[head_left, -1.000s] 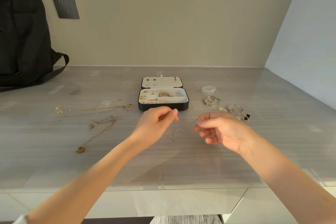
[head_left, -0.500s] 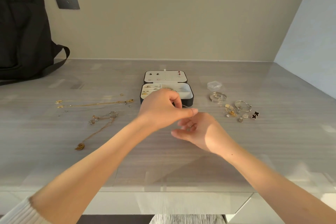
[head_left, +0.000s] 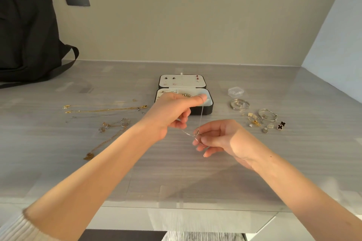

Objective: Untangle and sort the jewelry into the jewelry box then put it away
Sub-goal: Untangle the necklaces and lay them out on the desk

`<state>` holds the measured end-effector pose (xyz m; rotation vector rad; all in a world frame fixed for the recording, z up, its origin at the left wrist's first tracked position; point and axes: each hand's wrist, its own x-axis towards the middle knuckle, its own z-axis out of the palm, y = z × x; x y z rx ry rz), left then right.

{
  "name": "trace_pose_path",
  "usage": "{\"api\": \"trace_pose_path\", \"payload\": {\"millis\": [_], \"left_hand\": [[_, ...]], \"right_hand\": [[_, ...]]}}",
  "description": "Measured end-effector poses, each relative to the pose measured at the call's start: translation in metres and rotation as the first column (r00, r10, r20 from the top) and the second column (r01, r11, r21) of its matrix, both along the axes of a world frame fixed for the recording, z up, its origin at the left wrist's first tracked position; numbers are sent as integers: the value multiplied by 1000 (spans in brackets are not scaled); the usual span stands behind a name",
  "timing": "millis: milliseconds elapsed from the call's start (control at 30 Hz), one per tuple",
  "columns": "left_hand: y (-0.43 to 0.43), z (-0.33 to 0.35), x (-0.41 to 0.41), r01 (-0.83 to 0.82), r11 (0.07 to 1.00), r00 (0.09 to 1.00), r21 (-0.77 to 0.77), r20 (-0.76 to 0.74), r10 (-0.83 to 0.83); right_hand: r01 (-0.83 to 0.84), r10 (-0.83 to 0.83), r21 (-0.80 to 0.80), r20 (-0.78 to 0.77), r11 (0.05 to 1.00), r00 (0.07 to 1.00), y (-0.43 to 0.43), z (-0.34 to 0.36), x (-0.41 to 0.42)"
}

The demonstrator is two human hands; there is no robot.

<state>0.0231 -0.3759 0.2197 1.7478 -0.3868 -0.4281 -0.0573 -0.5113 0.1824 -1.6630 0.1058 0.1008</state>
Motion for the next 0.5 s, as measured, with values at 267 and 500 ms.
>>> {"api": "trace_pose_path", "payload": {"millis": [267, 500], "left_hand": [[-3, 1, 1, 38, 988, 999, 153, 1, -38], [9, -16, 11, -113, 910, 981, 399, 191, 38]], "right_hand": [[37, -32, -109, 48, 993, 998, 5, -3, 0], [353, -112, -633, 388, 689, 915, -6, 0, -4]]}}
